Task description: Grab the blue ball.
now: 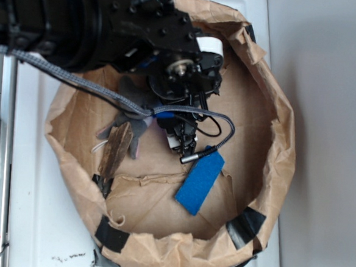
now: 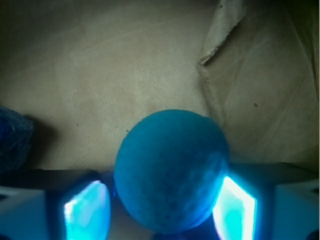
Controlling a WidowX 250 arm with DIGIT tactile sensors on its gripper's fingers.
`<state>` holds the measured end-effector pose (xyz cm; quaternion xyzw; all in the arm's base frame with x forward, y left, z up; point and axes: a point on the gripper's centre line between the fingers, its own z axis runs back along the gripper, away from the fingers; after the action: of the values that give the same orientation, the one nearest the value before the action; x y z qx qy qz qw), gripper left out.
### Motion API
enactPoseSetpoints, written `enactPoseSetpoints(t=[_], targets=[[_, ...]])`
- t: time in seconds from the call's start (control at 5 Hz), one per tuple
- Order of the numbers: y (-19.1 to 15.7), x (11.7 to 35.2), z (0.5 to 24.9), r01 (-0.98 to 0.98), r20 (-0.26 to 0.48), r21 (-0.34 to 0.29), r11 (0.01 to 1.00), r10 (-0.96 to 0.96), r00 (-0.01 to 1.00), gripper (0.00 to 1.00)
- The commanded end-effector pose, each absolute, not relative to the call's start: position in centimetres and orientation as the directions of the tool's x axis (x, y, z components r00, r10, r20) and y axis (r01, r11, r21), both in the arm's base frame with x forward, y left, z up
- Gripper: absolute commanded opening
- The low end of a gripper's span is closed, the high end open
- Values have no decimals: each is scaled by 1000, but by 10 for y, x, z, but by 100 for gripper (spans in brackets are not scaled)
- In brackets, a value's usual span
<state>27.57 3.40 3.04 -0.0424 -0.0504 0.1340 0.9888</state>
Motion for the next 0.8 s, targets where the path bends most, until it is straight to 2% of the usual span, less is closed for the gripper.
enactPoseSetpoints(t=[0.0,0.2,0.4,0.6], targets=[[35,285,41,-237,149,-74,969,246,958,0],[34,284,51,-241,156,-81,967,251,955,0],[33,276,93,-235,205,-118,965,256,945,0],[38,280,143,-215,237,-126,968,240,941,0]])
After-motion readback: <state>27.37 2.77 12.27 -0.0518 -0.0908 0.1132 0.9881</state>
